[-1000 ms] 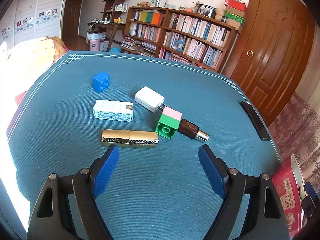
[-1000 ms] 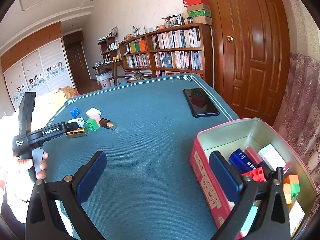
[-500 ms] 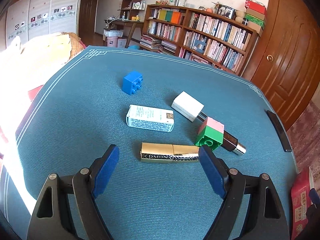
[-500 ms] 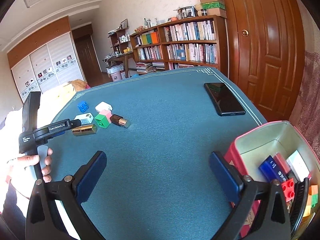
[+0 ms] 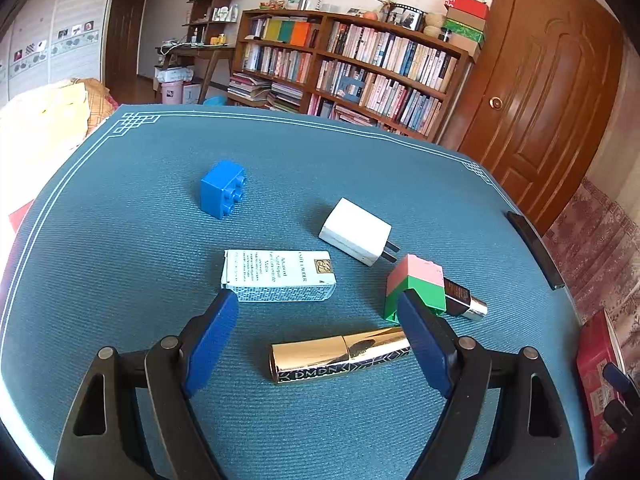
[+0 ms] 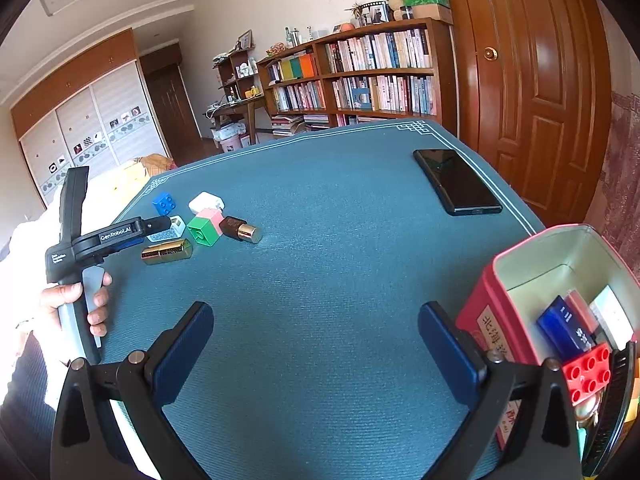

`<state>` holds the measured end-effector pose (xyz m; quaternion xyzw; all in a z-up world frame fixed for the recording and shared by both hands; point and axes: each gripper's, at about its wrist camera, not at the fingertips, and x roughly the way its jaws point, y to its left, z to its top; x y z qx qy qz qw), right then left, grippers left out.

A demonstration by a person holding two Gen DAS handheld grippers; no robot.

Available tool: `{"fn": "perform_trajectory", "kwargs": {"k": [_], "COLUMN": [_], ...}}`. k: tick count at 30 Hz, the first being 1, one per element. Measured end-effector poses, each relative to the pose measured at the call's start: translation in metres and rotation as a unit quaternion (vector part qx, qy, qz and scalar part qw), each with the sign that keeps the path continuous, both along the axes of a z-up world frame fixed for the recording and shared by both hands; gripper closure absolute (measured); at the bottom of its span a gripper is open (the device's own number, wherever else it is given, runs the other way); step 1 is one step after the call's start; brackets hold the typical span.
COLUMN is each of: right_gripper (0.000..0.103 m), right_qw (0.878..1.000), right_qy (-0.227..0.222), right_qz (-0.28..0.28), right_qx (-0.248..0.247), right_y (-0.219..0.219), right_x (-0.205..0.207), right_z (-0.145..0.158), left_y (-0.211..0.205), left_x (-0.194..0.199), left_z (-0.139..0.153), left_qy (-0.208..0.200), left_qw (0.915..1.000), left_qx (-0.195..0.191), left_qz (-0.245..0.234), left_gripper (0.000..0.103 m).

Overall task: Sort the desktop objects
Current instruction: 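Move both tools back from the tin toward the gold tube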

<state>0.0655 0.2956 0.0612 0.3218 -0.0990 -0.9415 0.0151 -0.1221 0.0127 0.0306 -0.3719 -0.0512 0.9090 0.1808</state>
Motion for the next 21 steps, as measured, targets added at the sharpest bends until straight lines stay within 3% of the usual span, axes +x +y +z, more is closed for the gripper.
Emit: {"fn": "perform_trajectory", "kwargs": {"k": [7,15,21], "right_gripper": [0.000,0.000,0.000], "right_qw": [1.000,1.000,1.000], "right_qy": [-0.011,-0.009,-0.011], "right_qz": [0.002,0.006,0.009], "right_qx": [-0.004,-0.004,-0.006], "right_y": [0.000,-0.004,-0.005], "right_x": [0.000,0.001,0.001], "right_z": [-0.005,-0.003,-0.006], "left_y": [0.008,0.027,0.040], "left_x": [0.003,0.026,0.048], "left_z": [-0.011,-0.013,-0.013], "left_qy": [-0.022,-0.022,-0.027], "left_qw": [0.9986,0.9946,0.9911], "left_qx": [-0.007,-0.065,-0.074], "left_qz": [-0.047,-0.078,-0.107], "left_gripper": [0.019,0.019,0.019]}}
